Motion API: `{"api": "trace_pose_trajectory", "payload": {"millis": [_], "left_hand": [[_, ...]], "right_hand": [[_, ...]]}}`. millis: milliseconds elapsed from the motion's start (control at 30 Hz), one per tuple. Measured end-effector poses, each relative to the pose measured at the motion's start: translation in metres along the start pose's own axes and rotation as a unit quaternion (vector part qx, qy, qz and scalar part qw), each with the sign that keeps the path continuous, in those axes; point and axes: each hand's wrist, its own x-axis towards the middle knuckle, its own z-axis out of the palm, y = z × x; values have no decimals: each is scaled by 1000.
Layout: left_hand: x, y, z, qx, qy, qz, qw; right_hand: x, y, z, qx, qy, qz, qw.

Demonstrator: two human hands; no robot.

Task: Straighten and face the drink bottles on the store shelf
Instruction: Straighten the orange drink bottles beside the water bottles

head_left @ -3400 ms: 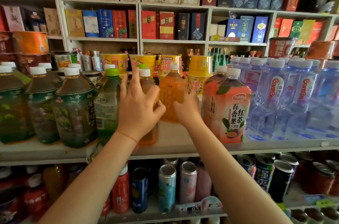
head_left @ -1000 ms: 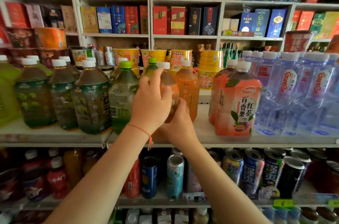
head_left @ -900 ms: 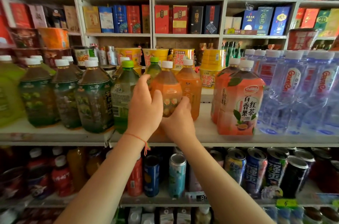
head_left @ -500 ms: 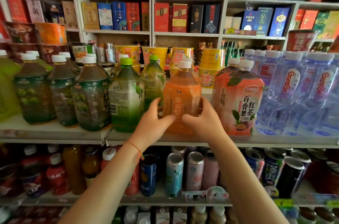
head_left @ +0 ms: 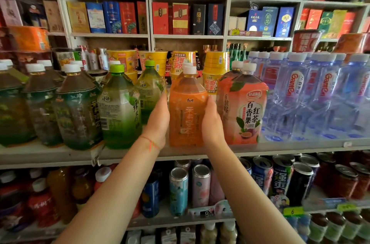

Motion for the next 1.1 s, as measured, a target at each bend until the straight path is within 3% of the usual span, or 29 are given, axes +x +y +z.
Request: {"api": "trace_pose_trajectory", "payload": {"millis": [67,300,600,733,833,900,967,1067,1100], "left_hand": [[11,0,8,-49,-19,-48,997],[17,-7,17,-92,-16,-59,994],[6,-5,26,-85,4,-41,996],[2,-5,26,-70,34,-36,996],[-8,-2,19,-14,83,80,993],[-20,5,7,61,138,223,963],[-28,9,-13,154,208,359,897],[-25,5,-49,275,308,462,785],[-25,4,-59,301,327,461,768]], "right_hand": [[7,-3,2,20,13,54,998],[16,-10,4,51,26,109,992],[14,-8,-2,18,25,80,996],[2,-12,-4,-15,30,4,999],[-9,-7,1,-50,51,-198,978],[-15,-3,5,-104,82,-370,919],[-16,7,14,-146,86,-499,850],[-18,23,27,-164,-2,-556,815],[-20,28,31,-175,-27,-559,810]]}}
